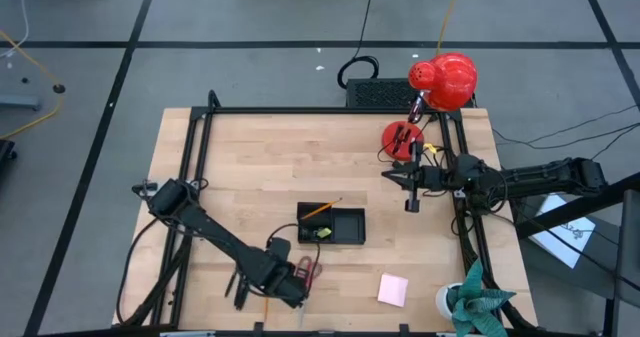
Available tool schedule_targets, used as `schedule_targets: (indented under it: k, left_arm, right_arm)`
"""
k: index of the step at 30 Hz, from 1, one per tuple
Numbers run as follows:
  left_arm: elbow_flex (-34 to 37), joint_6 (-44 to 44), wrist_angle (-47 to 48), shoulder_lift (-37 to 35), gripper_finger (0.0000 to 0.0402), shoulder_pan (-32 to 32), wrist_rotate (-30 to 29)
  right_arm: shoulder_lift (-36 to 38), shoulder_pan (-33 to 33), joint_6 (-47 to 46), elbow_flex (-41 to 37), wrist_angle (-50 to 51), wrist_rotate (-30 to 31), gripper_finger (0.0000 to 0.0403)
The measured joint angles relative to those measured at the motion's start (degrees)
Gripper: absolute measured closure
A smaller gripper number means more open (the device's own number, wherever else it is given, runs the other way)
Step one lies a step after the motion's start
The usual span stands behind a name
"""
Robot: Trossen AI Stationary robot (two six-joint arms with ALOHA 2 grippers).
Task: Pick and place office supplies into organizer
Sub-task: Put the orange pencil into the black desk organizer
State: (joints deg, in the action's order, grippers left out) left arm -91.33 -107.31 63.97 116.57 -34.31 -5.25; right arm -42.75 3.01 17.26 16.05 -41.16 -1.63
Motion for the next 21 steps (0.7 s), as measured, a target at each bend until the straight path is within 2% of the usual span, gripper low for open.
schedule_targets:
  k: [9,21]
  left_arm:
    - [0.4,-3.3,3.2,0.0,0.0254,-1.2,0.5]
    - [4.3,-6.9,1.6,0.0,0.0254,-2.5,-0.2]
  right_arm:
    - [0.0,0.0,0.0,0.0,0.9,-0.1,0.0399]
    - [0.0,0.0,0.0,0.0,0.3,-0.1,0.0399]
